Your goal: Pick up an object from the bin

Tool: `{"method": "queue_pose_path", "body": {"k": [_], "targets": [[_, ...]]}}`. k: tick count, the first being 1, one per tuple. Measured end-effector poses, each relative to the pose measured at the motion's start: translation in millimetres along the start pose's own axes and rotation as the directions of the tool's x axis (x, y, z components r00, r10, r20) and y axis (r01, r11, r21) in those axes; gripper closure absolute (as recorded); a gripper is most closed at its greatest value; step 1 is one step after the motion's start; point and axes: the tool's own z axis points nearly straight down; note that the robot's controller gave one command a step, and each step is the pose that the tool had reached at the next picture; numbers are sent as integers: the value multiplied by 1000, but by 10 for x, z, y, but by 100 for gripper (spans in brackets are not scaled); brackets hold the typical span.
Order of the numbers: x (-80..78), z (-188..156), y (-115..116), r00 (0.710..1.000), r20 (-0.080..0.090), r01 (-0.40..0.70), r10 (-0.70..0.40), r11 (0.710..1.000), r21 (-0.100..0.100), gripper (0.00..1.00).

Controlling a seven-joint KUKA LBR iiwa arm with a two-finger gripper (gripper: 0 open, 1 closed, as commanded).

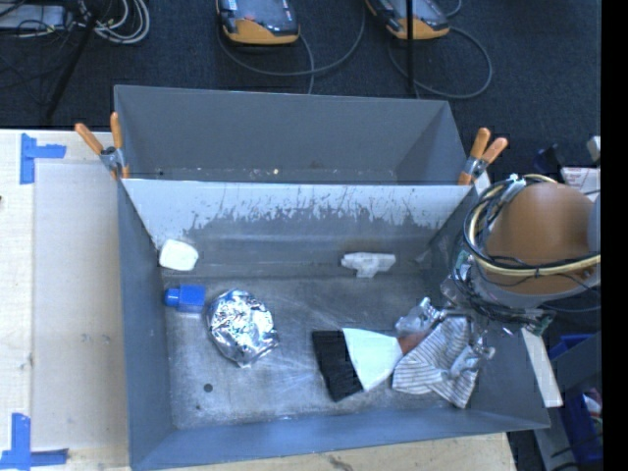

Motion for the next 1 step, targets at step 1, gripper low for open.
{"method": "queue_pose_path", "body": {"k": [1], "targets": [[31,102,-105,1000,-8,7,-7,1000,-7,100]]}}
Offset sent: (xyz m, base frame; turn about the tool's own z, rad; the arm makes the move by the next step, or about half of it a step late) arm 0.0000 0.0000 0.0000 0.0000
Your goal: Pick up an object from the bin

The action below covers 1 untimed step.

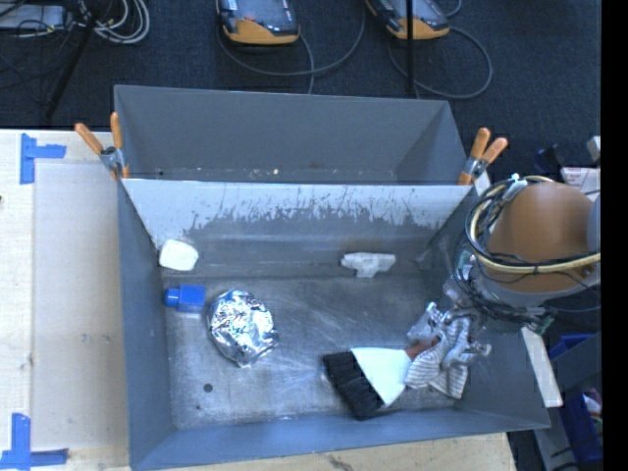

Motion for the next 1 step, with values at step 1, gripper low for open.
{"method": "queue_pose_path", "body": {"k": [1], "targets": [[0,0,0,1000,0,0,0,1000,0,100]]}}
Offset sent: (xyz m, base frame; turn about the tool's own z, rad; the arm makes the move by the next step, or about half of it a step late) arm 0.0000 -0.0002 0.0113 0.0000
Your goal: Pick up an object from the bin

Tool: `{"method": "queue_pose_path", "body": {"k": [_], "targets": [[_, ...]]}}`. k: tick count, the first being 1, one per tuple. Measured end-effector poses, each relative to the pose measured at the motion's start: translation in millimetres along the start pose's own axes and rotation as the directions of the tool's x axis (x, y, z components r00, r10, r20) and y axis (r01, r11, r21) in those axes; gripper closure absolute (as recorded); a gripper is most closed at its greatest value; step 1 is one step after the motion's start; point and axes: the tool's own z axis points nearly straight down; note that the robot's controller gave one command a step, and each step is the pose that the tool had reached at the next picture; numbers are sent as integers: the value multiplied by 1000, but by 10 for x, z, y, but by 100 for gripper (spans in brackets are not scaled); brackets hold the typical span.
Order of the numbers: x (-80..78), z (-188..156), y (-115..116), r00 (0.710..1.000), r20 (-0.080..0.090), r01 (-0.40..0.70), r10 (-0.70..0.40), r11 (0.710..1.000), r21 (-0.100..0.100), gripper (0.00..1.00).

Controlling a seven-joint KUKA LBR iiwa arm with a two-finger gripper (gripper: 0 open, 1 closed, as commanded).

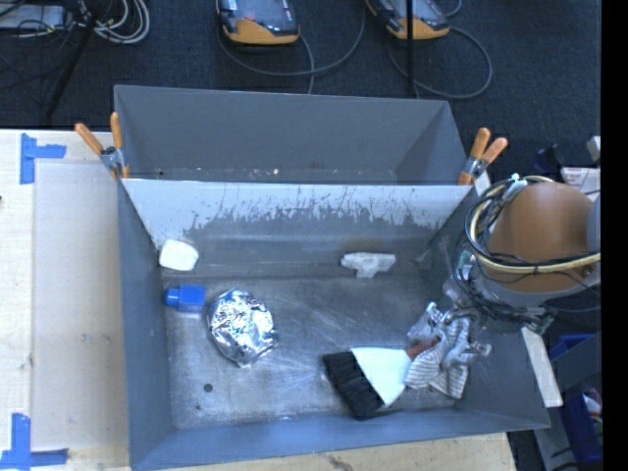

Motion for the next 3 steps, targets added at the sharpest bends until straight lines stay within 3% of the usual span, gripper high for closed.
{"method": "queue_pose_path", "body": {"k": [3], "targets": [[10,-226,18,1000,4,1,-1,1000,9,100]]}}
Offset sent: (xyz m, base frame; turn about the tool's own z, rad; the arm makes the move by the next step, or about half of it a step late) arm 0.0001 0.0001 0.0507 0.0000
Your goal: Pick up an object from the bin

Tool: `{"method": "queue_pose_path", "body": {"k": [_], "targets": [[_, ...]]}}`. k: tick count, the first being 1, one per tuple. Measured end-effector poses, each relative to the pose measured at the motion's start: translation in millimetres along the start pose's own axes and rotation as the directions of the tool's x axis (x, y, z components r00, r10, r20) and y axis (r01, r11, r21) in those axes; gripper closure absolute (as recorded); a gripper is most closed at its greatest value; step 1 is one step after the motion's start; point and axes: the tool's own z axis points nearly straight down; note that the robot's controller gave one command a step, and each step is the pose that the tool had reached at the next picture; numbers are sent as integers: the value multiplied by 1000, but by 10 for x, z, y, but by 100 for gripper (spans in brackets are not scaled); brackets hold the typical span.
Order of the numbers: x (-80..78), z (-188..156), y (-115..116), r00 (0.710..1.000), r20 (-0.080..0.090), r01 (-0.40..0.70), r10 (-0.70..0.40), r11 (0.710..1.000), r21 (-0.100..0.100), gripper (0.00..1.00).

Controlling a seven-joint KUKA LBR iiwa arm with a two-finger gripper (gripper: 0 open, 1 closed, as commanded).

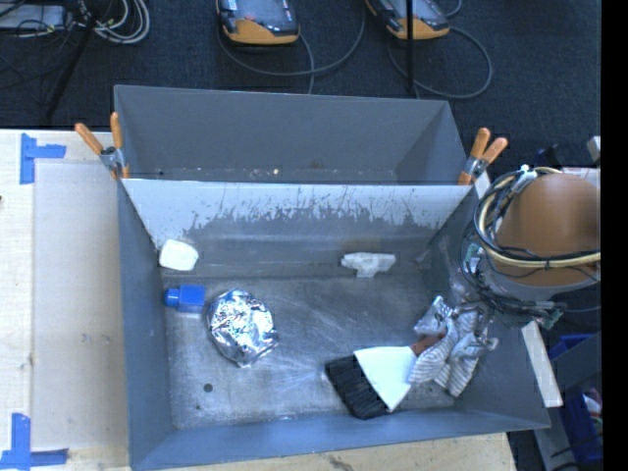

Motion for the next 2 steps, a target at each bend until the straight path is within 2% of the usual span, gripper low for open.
{"method": "queue_pose_path", "body": {"k": [2], "targets": [[-6,-259,0,1000,1,-2,2,1000,2,100]]}}
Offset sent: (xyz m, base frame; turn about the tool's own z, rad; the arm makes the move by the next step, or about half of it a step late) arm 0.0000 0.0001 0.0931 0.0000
